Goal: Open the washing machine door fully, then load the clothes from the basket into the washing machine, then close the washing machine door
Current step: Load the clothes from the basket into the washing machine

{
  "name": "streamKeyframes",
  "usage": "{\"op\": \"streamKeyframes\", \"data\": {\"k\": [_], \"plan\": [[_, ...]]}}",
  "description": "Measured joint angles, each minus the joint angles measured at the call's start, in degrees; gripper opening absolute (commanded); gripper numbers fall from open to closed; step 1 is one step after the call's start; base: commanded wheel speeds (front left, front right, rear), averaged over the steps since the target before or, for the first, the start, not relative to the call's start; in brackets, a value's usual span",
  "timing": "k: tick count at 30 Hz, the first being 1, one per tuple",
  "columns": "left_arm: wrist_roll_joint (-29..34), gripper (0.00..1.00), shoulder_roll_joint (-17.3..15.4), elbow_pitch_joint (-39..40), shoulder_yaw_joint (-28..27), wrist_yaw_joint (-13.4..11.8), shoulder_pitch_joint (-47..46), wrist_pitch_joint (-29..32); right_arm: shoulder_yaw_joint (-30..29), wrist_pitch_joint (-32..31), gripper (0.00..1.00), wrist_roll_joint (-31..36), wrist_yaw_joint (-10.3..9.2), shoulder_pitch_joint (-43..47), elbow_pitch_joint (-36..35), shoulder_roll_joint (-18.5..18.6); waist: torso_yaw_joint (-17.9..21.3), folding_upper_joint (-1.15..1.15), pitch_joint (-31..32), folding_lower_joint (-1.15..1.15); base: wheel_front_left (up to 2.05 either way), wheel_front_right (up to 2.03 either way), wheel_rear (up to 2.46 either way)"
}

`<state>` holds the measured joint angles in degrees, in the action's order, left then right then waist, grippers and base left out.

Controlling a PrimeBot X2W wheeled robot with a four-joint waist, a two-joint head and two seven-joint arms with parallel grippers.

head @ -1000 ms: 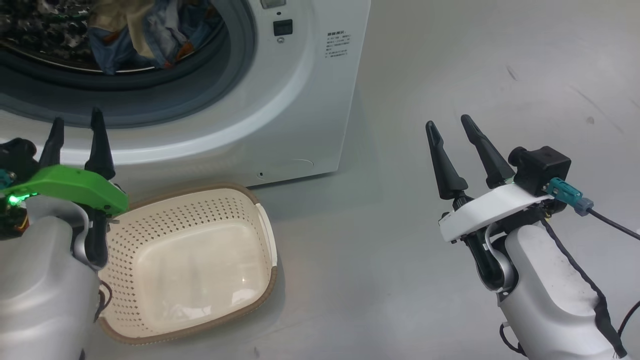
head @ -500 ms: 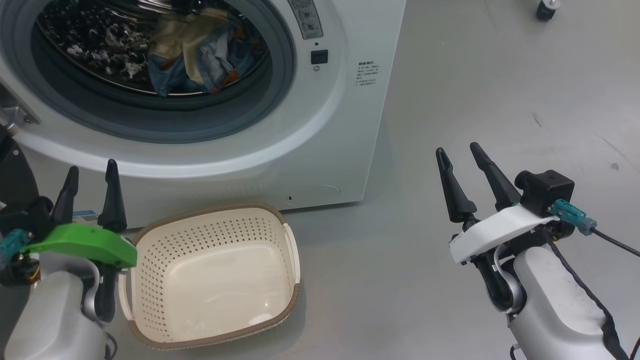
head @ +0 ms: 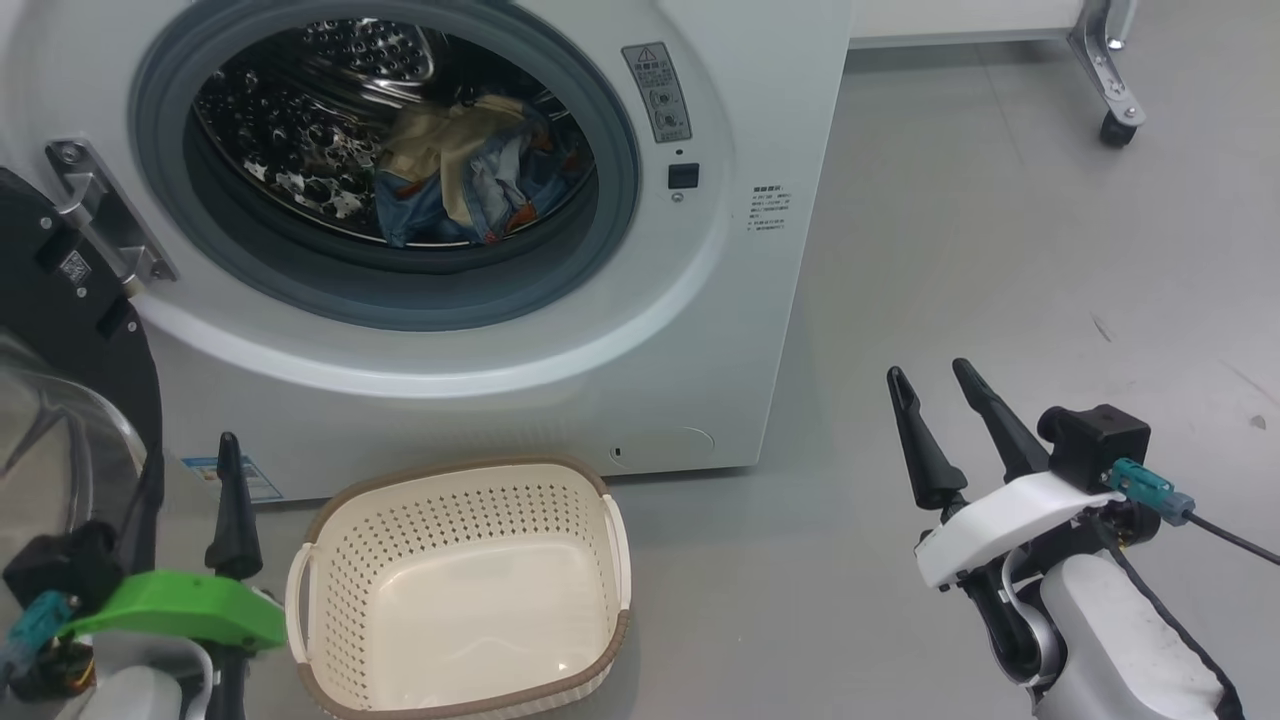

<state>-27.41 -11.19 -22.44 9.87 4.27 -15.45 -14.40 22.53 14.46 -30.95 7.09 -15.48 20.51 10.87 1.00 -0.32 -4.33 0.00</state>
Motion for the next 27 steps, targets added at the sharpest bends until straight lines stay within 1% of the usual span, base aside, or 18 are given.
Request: {"op": "streamKeyframes", "data": {"k": [2, 8, 14, 27], "plan": [[-0.1, 1.0, 0.3, 0.7, -0.5, -0.4, 1.9, 0.0, 0.3, 0.0, 1.0, -0.3, 0.0, 0.6, 0.0, 0.0, -0.3, 0.0, 0.7, 0.0, 0.0, 0.0, 0.0], [0.0, 1.0, 0.3, 4.1, -2.0, -0.5, 6.5, 0.0, 1.1, 0.0, 1.0, -0.7, 0.0, 2.2, 0.0, 0.6, -0.9, 0.0, 2.4, 0.0, 0.0, 0.0, 0.0], [0.3, 1.0, 0.2, 6.8, -2.4, -0.7, 9.9, 0.0, 1.5, 0.0, 1.0, -0.9, 0.0, 2.3, -0.3, 0.9, -1.0, 0.0, 2.8, 0.0, 0.0, 0.0, 0.0], [1.3, 1.0, 0.1, 12.2, -4.0, -0.6, 12.7, 0.0, 1.3, 0.0, 1.0, -1.4, 0.0, 2.3, -1.2, 1.4, -0.5, 0.0, 2.0, 0.0, 0.0, 0.0, 0.0]]}}
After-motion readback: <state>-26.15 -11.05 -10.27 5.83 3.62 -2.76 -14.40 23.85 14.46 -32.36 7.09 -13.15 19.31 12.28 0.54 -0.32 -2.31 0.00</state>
